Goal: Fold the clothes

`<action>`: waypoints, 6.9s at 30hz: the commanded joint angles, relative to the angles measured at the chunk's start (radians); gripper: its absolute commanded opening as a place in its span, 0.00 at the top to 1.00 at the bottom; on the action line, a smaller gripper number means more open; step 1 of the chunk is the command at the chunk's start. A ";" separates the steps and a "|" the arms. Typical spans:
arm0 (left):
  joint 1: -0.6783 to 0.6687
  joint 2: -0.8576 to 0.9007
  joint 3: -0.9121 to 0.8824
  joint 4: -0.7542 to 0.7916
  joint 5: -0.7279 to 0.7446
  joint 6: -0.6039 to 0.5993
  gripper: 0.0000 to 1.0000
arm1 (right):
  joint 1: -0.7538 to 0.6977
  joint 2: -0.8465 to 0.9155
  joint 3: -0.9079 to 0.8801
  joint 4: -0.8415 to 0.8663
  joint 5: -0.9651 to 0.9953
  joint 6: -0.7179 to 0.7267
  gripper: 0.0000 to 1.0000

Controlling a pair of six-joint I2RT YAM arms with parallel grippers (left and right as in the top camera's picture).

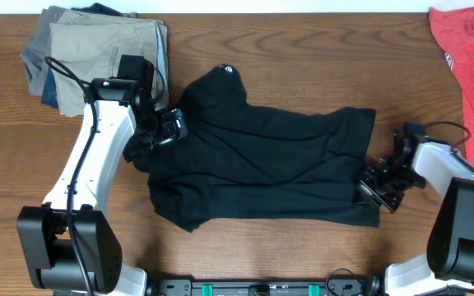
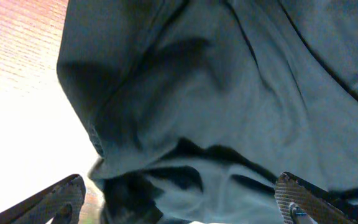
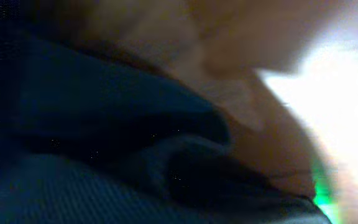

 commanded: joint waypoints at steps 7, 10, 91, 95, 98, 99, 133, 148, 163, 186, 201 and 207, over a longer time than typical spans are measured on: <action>0.002 0.006 -0.008 -0.005 -0.012 0.014 0.02 | -0.202 0.048 0.004 -0.003 0.277 -0.067 0.99; 0.002 0.006 -0.008 -0.005 -0.012 0.014 0.02 | -0.269 0.048 0.054 -0.051 0.280 -0.076 0.99; 0.002 0.006 -0.090 0.097 -0.011 0.014 0.02 | -0.155 0.257 0.732 -0.075 0.104 -0.261 0.92; 0.002 0.006 -0.090 0.100 -0.011 0.014 0.02 | -0.155 0.257 0.782 -0.183 0.099 -0.269 0.88; 0.002 0.006 -0.090 0.106 -0.011 0.013 0.02 | -0.150 0.261 0.761 -0.151 0.101 -0.268 0.80; 0.002 0.006 -0.090 0.108 -0.011 0.013 0.02 | -0.147 0.261 0.747 -0.131 0.101 -0.268 0.82; 0.001 0.006 -0.090 0.109 -0.011 0.013 0.02 | 0.063 0.413 0.539 0.287 0.242 -0.122 0.99; 0.002 0.006 -0.090 0.116 -0.011 0.013 0.02 | 0.078 0.625 0.539 0.617 0.155 -0.085 0.99; 0.000 0.007 -0.090 0.154 -0.011 0.013 0.02 | 0.079 0.891 0.979 0.422 0.112 -0.098 0.99; -0.002 -0.169 -0.090 -0.018 0.025 0.013 0.02 | 0.040 0.444 1.351 -0.406 0.120 -0.157 0.01; -0.003 -0.474 -0.090 -0.283 0.026 0.021 0.02 | 0.042 0.160 1.346 -0.684 0.235 -0.192 0.01; -0.064 -0.551 -0.122 -0.376 0.105 0.020 0.02 | 0.083 0.127 1.318 -0.776 0.235 -0.277 0.02</action>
